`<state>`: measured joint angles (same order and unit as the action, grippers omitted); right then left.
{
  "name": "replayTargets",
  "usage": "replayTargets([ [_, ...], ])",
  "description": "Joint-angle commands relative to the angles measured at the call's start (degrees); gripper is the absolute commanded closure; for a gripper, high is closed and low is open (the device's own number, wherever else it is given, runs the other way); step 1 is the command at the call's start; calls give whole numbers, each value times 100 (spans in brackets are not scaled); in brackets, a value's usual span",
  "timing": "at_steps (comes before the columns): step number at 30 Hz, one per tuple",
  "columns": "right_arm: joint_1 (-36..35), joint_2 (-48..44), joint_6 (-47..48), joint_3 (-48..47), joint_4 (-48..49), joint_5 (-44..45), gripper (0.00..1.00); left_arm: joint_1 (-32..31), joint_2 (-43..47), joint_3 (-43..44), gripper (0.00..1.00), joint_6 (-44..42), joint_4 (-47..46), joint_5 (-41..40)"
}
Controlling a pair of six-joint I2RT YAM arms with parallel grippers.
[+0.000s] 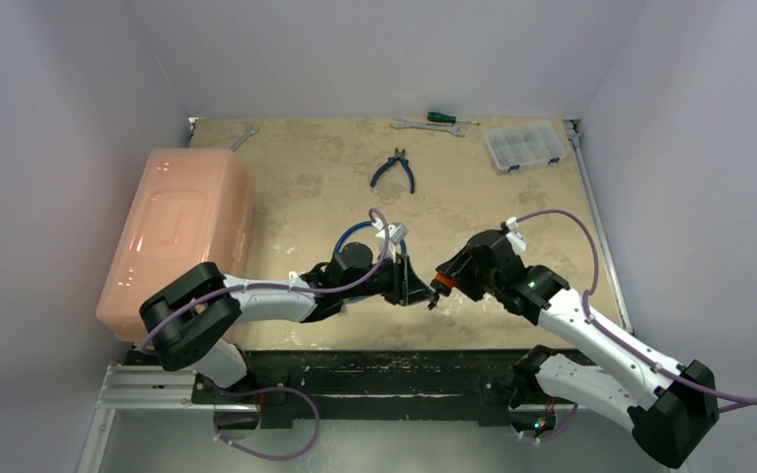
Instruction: Unlock with the key
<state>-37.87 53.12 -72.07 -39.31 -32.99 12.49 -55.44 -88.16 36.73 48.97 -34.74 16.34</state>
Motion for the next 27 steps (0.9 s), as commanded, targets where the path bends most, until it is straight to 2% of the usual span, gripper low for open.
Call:
replayTargets([
  [1, -20, -49, -140, -340, 170, 107, 100, -61, -97, 122, 69, 38, -335, 131],
  [6, -24, -32, -140, -333, 230, 114, 100, -72, -189, 146, 73, 58, -333, 120],
  [8, -22, -30, -140, -338, 234, 113, 100, -72, -213, 157, 77, 76, -340, 119],
  [12, -27, -17, -117, -330, 250, 153, 100, -72, -290, 313, 99, 78, -108, 62],
  [27, -31, 48, -110, -52, 617, -309, 100, 49, -452, 997, 100, 118, 343, -406],
])
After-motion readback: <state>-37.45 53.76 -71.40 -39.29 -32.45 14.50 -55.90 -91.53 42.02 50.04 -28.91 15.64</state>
